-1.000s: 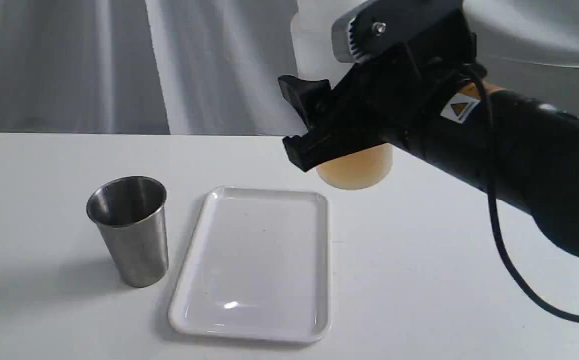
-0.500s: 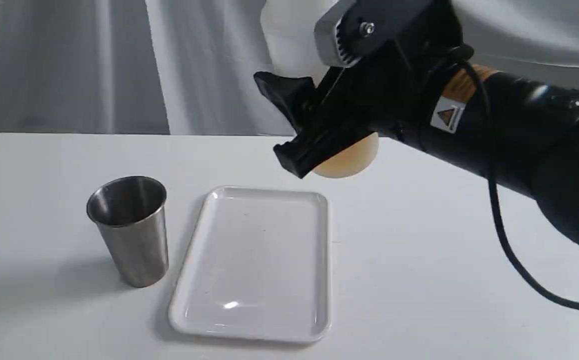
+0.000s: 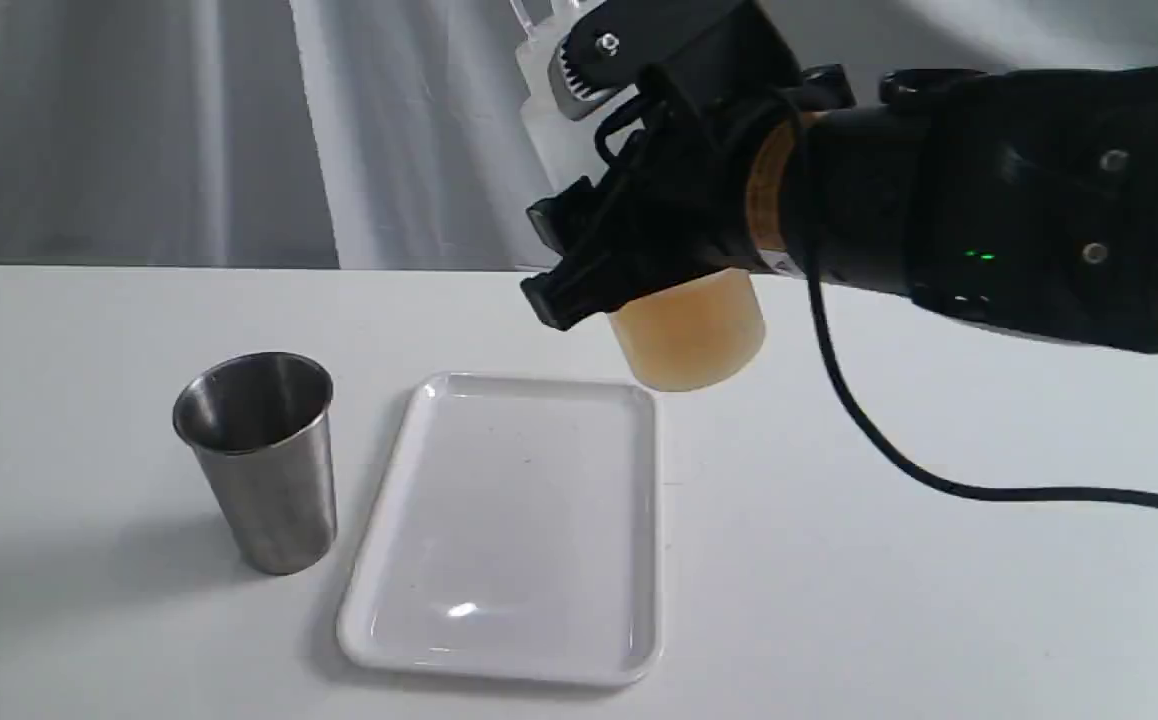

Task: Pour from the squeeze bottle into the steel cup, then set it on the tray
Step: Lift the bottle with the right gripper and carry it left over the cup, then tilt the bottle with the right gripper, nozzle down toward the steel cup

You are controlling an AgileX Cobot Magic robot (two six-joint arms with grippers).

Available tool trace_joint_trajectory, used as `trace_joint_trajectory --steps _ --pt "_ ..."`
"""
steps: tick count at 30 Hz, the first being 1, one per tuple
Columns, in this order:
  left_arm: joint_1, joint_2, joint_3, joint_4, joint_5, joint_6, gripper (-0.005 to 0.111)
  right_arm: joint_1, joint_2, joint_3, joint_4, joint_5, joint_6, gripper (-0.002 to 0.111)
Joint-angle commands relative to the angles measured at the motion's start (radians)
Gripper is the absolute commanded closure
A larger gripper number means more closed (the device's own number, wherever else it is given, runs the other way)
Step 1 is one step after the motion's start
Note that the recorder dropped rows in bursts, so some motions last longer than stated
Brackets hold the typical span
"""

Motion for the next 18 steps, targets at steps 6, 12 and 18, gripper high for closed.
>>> trace_joint_trajectory --steps 6,12,18 --pt "0.002 -0.003 0.004 -0.001 -0.008 -0.005 0.107 0.094 0.140 -0.142 -0.224 0.283 0.197 0.108" --pt "0.002 -0.003 0.004 -0.001 -0.008 -0.003 0.107 0.114 0.232 -0.200 -0.265 0.331 0.197 0.108" --pt "0.002 -0.003 0.004 -0.001 -0.008 -0.003 0.107 0.146 0.318 -0.291 -0.265 0.446 0.146 0.108"
